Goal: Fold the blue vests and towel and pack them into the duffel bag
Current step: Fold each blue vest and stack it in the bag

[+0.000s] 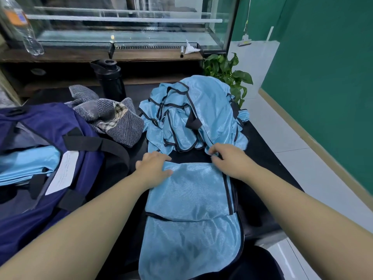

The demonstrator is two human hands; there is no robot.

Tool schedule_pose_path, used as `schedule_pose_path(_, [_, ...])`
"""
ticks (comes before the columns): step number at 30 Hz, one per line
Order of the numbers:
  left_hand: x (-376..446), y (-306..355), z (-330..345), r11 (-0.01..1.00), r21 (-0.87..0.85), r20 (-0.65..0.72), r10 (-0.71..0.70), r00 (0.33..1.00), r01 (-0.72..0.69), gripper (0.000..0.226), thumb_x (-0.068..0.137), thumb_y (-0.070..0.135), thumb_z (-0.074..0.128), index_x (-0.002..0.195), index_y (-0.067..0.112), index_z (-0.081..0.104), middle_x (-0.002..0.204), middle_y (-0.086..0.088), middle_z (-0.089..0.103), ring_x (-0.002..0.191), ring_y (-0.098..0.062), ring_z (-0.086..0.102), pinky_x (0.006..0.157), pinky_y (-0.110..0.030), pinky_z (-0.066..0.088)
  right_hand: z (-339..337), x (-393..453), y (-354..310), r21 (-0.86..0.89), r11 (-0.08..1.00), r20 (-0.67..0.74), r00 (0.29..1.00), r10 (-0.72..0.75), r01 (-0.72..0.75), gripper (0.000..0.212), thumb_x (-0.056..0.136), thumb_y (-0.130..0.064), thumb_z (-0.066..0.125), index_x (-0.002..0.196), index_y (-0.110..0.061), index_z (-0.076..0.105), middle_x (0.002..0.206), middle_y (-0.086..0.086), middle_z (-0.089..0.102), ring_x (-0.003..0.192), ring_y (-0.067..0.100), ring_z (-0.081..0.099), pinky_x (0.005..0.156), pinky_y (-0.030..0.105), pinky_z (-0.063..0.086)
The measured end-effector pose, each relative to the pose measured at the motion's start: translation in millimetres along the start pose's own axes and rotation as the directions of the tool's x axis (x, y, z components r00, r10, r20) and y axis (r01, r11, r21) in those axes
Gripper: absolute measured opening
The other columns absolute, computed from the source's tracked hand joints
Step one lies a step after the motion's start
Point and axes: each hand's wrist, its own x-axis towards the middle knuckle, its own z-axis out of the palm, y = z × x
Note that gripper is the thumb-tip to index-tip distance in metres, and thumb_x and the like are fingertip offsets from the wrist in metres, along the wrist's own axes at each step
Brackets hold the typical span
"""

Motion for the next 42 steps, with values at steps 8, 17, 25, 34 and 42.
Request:
schedule_pose_path(8, [16, -4, -11, 0.993, 0.081, 0.119, 0.070, 0.990, -0.080, 0.021, 0.090, 0.045, 0.059, 0.102, 0.028, 0.052, 0.103, 0.006, 0.060, 0.101, -0.017, 0.053, 0.084, -0.033, 0.024, -13, 15, -4, -0.403, 0.910, 0.458, 0.882, 0.111, 0.095, 0.039, 0.095, -0.022, 0.050, 0.134, -0.019, 0.045, 0.130, 0.003, 0.050, 0.118, 0.026, 0.049, 0.102, 0.045, 0.035])
schedule_pose_path(17, [13, -21, -26, 0.967, -0.180, 0.067, 0.194, 0.979, -0.180, 0.020, 0.085, 0.037, 0.068, 0.089, 0.018, 0.061, 0.091, 0.001, 0.062, 0.087, -0.020, 0.059, 0.080, -0.036, 0.047, -12, 17, -3, -0.459, 0.888, 0.438, 0.875, 0.205, 0.022, 0.044, 0.094, -0.023, 0.047, 0.136, -0.015, 0.041, 0.133, 0.006, 0.048, 0.118, 0.027, 0.048, 0.095, 0.041, 0.038])
schedule_pose_path(25, [2, -17, -39, 0.972, -0.155, -0.270, 0.132, 0.954, -0.178, 0.020, 0.089, 0.027, 0.065, 0.078, 0.022, 0.049, 0.076, 0.001, 0.052, 0.081, -0.022, 0.048, 0.063, -0.032, 0.031, -16, 9, 0, -0.360, 0.933, 0.103, 0.994, 0.030, 0.009, 0.012, 0.087, -0.021, 0.057, 0.095, -0.016, 0.049, 0.097, 0.001, 0.053, 0.098, 0.025, 0.055, 0.070, 0.032, 0.038])
schedule_pose_path(34, [-44, -21, -59, 0.922, -0.185, -0.517, 0.203, 0.832, -0.339, 0.010, 0.089, 0.015, 0.061, 0.081, 0.021, 0.061, 0.078, 0.005, 0.058, 0.083, -0.016, 0.047, 0.063, -0.026, 0.033, -24, -22, 2, -0.368, 0.908, -0.471, 0.801, -0.369, 0.202, 0.022, 0.066, -0.007, 0.071, 0.076, -0.016, 0.053, 0.076, 0.001, 0.054, 0.071, 0.028, 0.050, 0.061, 0.032, 0.035])
schedule_pose_path(42, [-111, -52, -16, 0.836, -0.234, -0.387, 0.388, 0.836, -0.496, 0.053, 0.083, 0.006, 0.071, 0.091, 0.056, 0.056, 0.097, 0.019, 0.064, 0.095, -0.004, 0.058, 0.087, -0.023, 0.044, 9, -104, 8, -0.261, 0.916, -0.394, 0.833, -0.389, 0.304, 0.029, 0.062, -0.008, 0.074, 0.079, -0.018, 0.052, 0.082, -0.003, 0.061, 0.076, 0.025, 0.055, 0.065, 0.034, 0.043])
